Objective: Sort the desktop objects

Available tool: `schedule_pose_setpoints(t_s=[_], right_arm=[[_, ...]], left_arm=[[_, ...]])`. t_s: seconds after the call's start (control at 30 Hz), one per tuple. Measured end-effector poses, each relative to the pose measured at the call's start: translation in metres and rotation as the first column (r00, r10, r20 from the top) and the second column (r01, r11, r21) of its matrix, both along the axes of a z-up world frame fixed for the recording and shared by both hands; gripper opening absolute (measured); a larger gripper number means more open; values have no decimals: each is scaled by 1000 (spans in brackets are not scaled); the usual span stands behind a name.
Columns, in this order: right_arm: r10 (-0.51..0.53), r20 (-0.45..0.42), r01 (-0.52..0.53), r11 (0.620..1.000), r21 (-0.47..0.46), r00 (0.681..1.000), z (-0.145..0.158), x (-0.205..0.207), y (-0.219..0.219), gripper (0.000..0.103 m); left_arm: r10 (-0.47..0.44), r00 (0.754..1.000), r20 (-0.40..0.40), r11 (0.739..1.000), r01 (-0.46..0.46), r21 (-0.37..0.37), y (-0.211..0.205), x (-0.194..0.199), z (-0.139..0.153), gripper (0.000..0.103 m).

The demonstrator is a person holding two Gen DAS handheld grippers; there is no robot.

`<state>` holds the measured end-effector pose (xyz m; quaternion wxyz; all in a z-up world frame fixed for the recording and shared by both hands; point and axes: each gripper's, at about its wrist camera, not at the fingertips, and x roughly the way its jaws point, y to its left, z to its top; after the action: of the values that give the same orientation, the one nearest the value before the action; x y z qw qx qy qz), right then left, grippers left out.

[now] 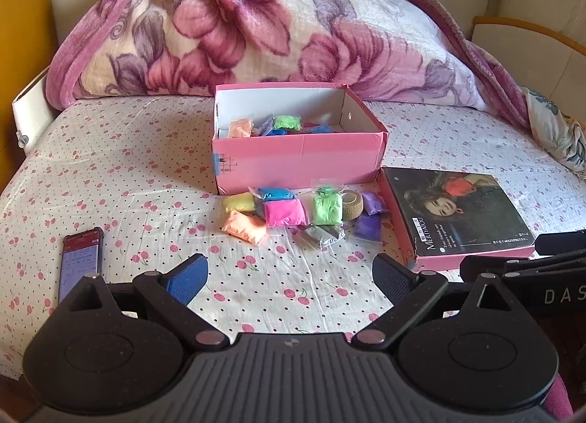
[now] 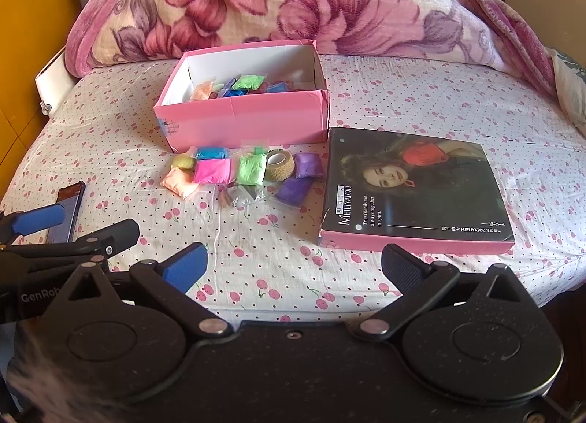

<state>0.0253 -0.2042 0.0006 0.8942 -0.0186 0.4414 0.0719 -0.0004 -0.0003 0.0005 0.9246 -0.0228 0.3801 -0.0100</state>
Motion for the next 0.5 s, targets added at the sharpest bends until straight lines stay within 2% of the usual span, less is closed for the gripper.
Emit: schedule_pose_setpoints(t_s=[0.5], right_arm=[[2,0,-2,1000,2,1000,-2,1,-4,102]], left_arm=[[-14,1000,-17,1000,14,-16,3,2,-1,97]])
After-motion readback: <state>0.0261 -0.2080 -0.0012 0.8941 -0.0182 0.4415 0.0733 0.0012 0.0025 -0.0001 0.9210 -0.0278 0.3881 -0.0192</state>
